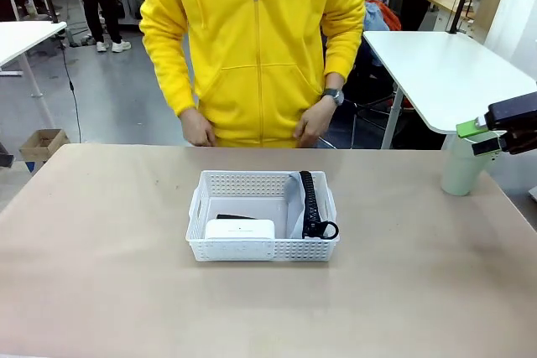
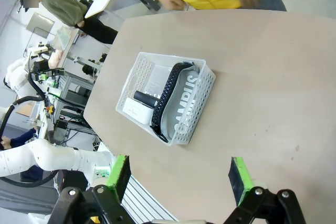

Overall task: Efficiently arrange items inside the basket to fit them all.
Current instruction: Pick up the Reusable plastic cup and place it inside the Organizing basket.

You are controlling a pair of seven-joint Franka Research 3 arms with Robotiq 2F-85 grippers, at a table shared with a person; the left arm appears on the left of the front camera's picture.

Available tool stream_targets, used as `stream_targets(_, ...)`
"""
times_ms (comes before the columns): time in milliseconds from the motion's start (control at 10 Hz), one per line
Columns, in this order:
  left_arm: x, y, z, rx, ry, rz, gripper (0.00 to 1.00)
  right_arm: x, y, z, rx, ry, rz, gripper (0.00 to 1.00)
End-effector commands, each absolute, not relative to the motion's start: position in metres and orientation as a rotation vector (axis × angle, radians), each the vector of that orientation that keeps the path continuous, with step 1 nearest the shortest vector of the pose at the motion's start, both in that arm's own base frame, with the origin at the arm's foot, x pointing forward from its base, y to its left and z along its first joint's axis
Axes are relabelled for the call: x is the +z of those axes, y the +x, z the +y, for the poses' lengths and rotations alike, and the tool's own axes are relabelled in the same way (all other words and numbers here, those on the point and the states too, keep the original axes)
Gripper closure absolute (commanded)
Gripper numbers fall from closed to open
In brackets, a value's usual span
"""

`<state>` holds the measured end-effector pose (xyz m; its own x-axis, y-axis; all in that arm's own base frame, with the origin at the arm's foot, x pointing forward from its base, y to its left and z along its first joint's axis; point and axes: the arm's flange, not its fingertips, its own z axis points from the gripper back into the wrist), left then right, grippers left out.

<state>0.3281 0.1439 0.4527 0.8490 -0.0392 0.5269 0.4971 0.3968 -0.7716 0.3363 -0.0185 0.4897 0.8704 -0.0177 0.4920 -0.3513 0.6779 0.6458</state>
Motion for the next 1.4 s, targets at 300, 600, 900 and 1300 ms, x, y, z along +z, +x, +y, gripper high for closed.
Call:
stream_targets(300, 0.452, 0.327, 0.141, -0.357, -1.135, -0.496, 0.00, 0.490, 0.336, -0.019, 0.196, 0.812, -0.492, 0.00)
stream_targets(600, 0.452, 0.327, 0.141, -0.357, -1.135, -0.496, 0.00, 0.483, 0.327, -0.051, 0.208, 0.742, -0.512, 0.00)
stream_targets(900, 0.452, 0.327, 0.141, -0.357, -1.135, -0.496, 0.00, 0.466, 0.314, -0.115, 0.007, 0.532, -0.620, 0.00)
stream_targets(1300, 0.452, 0.327, 0.141, -0.357, -1.135, -0.496, 0.00, 0.452, 0.319, -0.125, -0.032, 0.459, -0.612, 0.00)
